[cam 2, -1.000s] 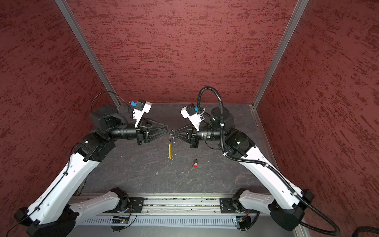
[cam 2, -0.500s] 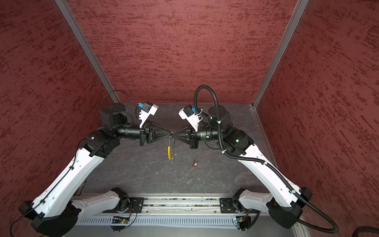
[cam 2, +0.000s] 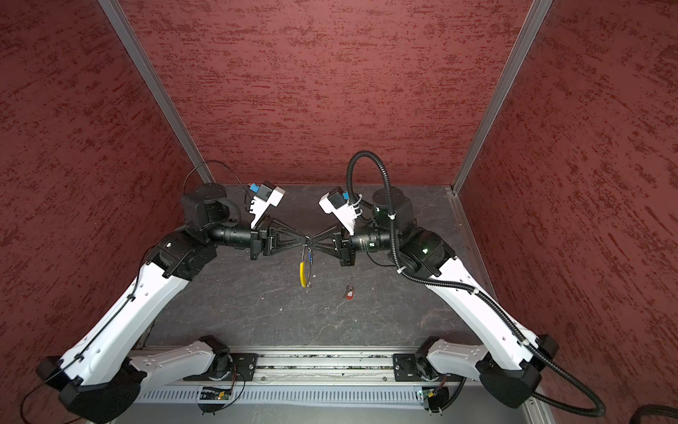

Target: Remove the keys from the keyring

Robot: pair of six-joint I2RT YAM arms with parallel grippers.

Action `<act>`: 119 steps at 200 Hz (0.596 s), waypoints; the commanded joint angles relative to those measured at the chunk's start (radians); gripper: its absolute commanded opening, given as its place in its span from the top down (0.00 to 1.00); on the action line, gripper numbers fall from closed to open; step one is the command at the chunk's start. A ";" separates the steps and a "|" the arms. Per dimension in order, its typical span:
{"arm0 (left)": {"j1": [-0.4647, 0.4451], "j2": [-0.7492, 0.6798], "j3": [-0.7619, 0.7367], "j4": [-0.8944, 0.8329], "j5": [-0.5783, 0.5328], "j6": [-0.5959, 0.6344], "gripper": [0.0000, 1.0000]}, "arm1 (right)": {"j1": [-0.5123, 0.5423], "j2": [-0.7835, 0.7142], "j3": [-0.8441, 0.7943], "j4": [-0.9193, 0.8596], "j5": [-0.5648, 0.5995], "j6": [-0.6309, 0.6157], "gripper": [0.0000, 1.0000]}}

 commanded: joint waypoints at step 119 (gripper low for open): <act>-0.033 -0.080 -0.094 0.276 -0.071 -0.018 1.00 | -0.001 -0.045 -0.045 0.154 0.089 0.011 0.65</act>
